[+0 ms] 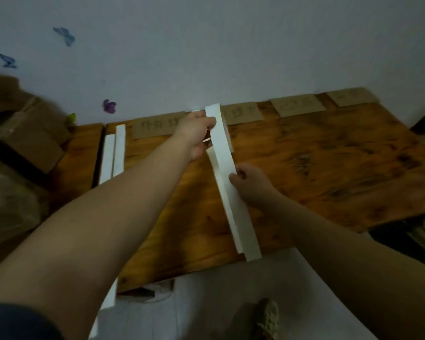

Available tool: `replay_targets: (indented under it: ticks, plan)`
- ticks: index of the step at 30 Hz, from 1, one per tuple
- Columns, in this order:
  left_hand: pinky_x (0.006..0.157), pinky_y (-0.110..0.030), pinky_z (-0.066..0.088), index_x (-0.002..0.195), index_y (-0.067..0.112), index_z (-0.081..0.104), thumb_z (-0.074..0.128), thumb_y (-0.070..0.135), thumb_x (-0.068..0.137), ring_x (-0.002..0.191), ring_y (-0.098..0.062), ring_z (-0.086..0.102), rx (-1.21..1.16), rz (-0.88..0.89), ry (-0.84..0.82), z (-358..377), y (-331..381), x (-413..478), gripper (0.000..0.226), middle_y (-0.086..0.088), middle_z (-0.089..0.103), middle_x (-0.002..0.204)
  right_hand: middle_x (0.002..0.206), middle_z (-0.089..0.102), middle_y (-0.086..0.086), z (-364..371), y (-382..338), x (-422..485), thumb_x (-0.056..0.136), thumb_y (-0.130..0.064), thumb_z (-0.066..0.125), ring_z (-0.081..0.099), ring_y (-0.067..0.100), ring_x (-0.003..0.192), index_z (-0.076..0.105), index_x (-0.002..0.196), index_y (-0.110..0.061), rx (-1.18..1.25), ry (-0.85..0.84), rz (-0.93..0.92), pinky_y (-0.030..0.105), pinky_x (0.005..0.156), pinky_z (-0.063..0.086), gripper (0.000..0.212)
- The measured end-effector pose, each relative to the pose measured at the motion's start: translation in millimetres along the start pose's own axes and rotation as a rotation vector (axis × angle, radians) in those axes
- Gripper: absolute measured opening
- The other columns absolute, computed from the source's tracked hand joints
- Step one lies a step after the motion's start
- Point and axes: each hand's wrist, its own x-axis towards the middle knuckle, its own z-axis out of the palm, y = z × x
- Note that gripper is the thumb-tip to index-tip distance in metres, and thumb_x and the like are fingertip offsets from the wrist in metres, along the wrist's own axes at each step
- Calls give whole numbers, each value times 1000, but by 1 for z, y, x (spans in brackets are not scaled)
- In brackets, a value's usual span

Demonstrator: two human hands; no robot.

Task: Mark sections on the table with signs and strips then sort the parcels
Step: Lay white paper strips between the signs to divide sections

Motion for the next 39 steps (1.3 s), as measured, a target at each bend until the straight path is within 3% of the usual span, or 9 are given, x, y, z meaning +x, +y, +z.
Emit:
replay_targets:
  ticks: [5,9,14,18,22,27,31,35,39]
  plan:
    - [66,-31,55,123,11,51,53,4,93,83,-19,63,-2,18,-24,102,8,42,32,-6,64,99,78,48,-8,-82,61,33,100,-21,47,48,4,67,56,115,-8,-57,21,42,14,56,34,21]
    - [74,-36,56,127,11,49,54,1,91,96,-24,63,-24,42,-27,160,15,78,38,-10,62,111,78,45,-12,-133,97,55,100,-22,46,44,2,66,55,119,-8,-91,36,73,12,57,34,25]
    - [76,-33,57,131,12,46,55,-2,89,97,-24,63,-4,44,-41,200,17,125,45,-10,58,116,127,56,5,-171,117,86,101,-24,46,57,15,100,49,135,-11,-72,28,128,26,86,45,36]
    - [77,-34,58,126,17,48,56,-1,89,97,-24,63,121,53,-31,220,6,167,42,-10,58,117,134,53,5,-184,132,115,99,-24,49,53,23,119,46,137,-13,-67,25,176,34,97,46,39]
    - [76,-30,58,127,17,48,56,-1,89,99,-22,63,241,128,-31,239,-7,200,42,-7,60,118,132,53,4,-194,155,139,98,-23,51,55,19,109,46,136,-15,-60,27,203,33,92,49,39]
    - [82,-31,56,134,13,44,57,0,90,92,-17,63,350,77,45,266,-43,227,48,0,60,99,129,56,1,-202,191,160,98,-19,51,56,8,91,45,137,-19,-3,-54,191,12,64,44,40]
    - [92,-38,52,146,28,25,61,2,87,114,-24,56,606,63,53,273,-94,237,74,-5,51,132,115,61,1,-210,224,167,98,-16,51,60,9,78,27,148,-27,41,-168,212,13,56,44,56]
    - [108,-43,34,150,36,3,66,20,87,143,-33,19,1151,127,15,284,-134,232,91,-3,2,160,111,58,-2,-215,248,168,98,-17,50,59,8,76,25,148,-32,-88,-252,161,16,61,46,58]
    - [116,-53,13,151,31,10,51,48,92,146,-32,-3,1543,54,-179,286,-153,234,73,-1,-5,160,131,52,4,-217,257,165,97,-19,51,55,13,98,30,147,-27,-358,-311,-13,26,82,48,55]
